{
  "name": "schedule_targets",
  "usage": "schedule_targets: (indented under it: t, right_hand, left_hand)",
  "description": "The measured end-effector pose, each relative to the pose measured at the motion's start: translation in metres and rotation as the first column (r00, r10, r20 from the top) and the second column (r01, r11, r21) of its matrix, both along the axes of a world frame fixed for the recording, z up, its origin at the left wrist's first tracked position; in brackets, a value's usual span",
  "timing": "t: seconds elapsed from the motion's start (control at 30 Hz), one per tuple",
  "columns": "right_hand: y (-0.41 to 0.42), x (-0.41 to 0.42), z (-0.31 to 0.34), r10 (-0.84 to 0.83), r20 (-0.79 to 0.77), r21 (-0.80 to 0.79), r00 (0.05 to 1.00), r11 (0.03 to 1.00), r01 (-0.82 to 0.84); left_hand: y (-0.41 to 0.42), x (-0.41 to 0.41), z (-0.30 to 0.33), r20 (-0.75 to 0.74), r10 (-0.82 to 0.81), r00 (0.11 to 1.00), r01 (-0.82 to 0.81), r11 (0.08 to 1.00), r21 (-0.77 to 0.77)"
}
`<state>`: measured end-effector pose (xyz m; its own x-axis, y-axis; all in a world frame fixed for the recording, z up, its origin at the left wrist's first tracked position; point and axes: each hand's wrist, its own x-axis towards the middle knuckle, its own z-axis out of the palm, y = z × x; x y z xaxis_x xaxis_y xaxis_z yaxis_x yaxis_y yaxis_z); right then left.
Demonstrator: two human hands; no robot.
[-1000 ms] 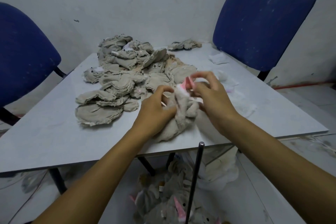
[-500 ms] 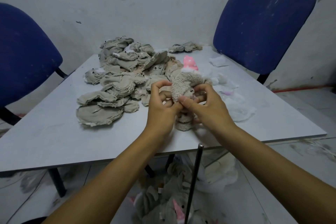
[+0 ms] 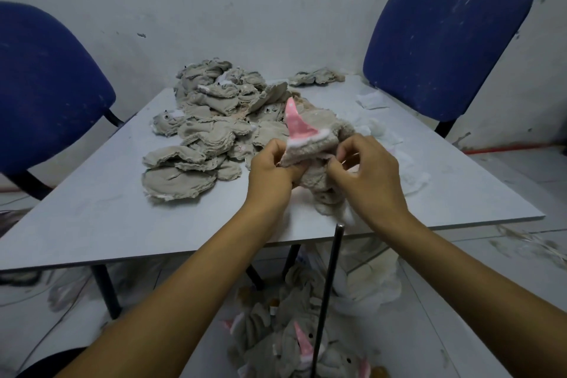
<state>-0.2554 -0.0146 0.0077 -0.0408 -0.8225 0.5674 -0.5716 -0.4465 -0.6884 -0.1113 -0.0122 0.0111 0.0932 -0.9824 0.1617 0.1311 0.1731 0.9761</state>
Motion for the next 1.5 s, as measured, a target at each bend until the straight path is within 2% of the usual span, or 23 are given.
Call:
schedule_targets:
  t: [0.07, 0.17, 0.23, 0.27, 0.3, 0.33, 0.4, 0.43, 0.47, 0.57, 0.6, 0.7, 0.77, 0.87, 1.03, 1.13, 1.2, 1.27, 1.33, 1.37, 1.43, 1.47, 1.5]
  right_hand:
    - [0.003, 0.001, 0.000, -0.009, -0.013, -0.057, 1.000, 0.998, 0.008]
    - [0.006, -0.004, 0.001, 0.000, 0.053, 0.037, 0.999, 0.999, -0.002]
    - [0.007, -0.008, 0.001, -0.018, 0.029, 0.074, 0.999, 0.997, 0.016]
    - [0.008, -0.009, 0.001, -0.034, -0.003, 0.049, 0.999, 0.998, 0.034]
    - [0.010, -0.009, 0.002, -0.040, -0.040, -0.001, 0.998, 0.999, 0.040]
    - [0.012, -0.008, 0.005, -0.025, -0.077, -0.061, 0.997, 0.998, 0.021]
    - [0.018, -0.007, 0.009, 0.054, -0.153, -0.153, 0.987, 0.985, -0.078]
    - [0.021, -0.007, 0.010, 0.100, -0.196, -0.176, 0.975, 0.975, -0.135]
    - [0.023, -0.007, 0.010, 0.140, -0.241, -0.185, 0.960, 0.965, -0.187]
    - [0.029, -0.010, 0.004, 0.195, -0.357, -0.173, 0.913, 0.947, -0.270]
    - [0.030, -0.011, 0.002, 0.191, -0.383, -0.174, 0.904, 0.946, -0.274]
    - [0.034, -0.015, -0.001, 0.159, -0.381, -0.217, 0.911, 0.942, -0.255]
    - [0.038, -0.019, -0.001, 0.149, -0.323, -0.282, 0.935, 0.928, -0.245]
    - [0.048, -0.022, 0.001, 0.147, -0.251, -0.405, 0.957, 0.881, -0.242]
    - [0.070, -0.033, 0.001, 0.157, -0.350, -0.555, 0.924, 0.759, -0.339]
    - [0.079, -0.037, -0.005, 0.240, -0.394, -0.525, 0.887, 0.733, -0.432]
    - [0.088, -0.037, -0.012, 0.279, -0.470, -0.476, 0.838, 0.719, -0.506]
    - [0.094, -0.036, -0.019, 0.286, -0.552, -0.440, 0.783, 0.698, -0.565]
    - [0.098, -0.035, -0.021, 0.264, -0.613, -0.412, 0.745, 0.697, -0.586]
    - [0.098, -0.034, -0.020, 0.256, -0.623, -0.392, 0.739, 0.716, -0.578]
    - [0.097, -0.034, -0.016, 0.239, -0.632, -0.354, 0.737, 0.757, -0.549]
    - [0.097, -0.034, -0.014, 0.247, -0.631, -0.331, 0.736, 0.772, -0.543]
    - [0.099, -0.035, -0.014, 0.284, -0.603, -0.293, 0.746, 0.790, -0.538]
  left_hand:
    - [0.004, -0.002, 0.001, -0.070, -0.104, 0.992, 0.104, 0.995, -0.006]
    - [0.008, -0.001, 0.001, -0.134, -0.171, 0.976, 0.178, 0.983, 0.036]
    - [0.009, 0.002, 0.002, -0.023, -0.096, 0.995, 0.098, 0.989, 0.114]
    - [0.009, 0.005, 0.001, 0.149, -0.006, 0.989, -0.009, 0.995, 0.100]
    - [0.011, 0.007, 0.000, 0.367, 0.122, 0.922, -0.126, 0.992, -0.013]
    - [0.013, 0.010, 0.000, 0.555, 0.268, 0.787, -0.176, 0.961, -0.215]
    - [0.014, 0.015, 0.001, 0.733, 0.482, 0.480, -0.016, 0.840, -0.542]
    - [0.013, 0.016, 0.003, 0.763, 0.506, 0.402, 0.077, 0.812, -0.579]
    - [0.013, 0.018, 0.005, 0.800, 0.463, 0.381, 0.137, 0.828, -0.544]
    - [0.015, 0.022, 0.004, 0.887, 0.192, 0.420, 0.219, 0.927, -0.305]
    - [0.018, 0.022, 0.002, 0.902, 0.187, 0.388, 0.216, 0.934, -0.286]
    - [0.026, 0.016, 0.001, 0.885, 0.390, 0.253, 0.157, 0.886, -0.436]
    - [0.033, 0.010, 0.002, 0.823, 0.497, 0.277, 0.151, 0.823, -0.548]
    - [0.046, 0.005, 0.001, 0.661, 0.626, 0.415, 0.171, 0.660, -0.732]
    - [0.061, 0.007, -0.009, 0.561, 0.562, 0.608, 0.185, 0.587, -0.788]
    - [0.067, 0.011, -0.019, 0.556, 0.528, 0.642, 0.277, 0.516, -0.810]
    - [0.071, 0.015, -0.027, 0.602, 0.516, 0.610, 0.371, 0.485, -0.792]
    - [0.076, 0.021, -0.034, 0.666, 0.501, 0.553, 0.444, 0.499, -0.744]
    - [0.080, 0.027, -0.034, 0.738, 0.386, 0.553, 0.480, 0.576, -0.661]
    - [0.081, 0.028, -0.031, 0.742, 0.279, 0.610, 0.465, 0.632, -0.620]
    - [0.081, 0.030, -0.018, 0.632, 0.031, 0.774, 0.387, 0.766, -0.513]
    - [0.080, 0.030, -0.011, 0.583, -0.071, 0.809, 0.385, 0.814, -0.436]
    - [0.076, 0.031, -0.004, 0.600, -0.148, 0.786, 0.419, 0.841, -0.343]
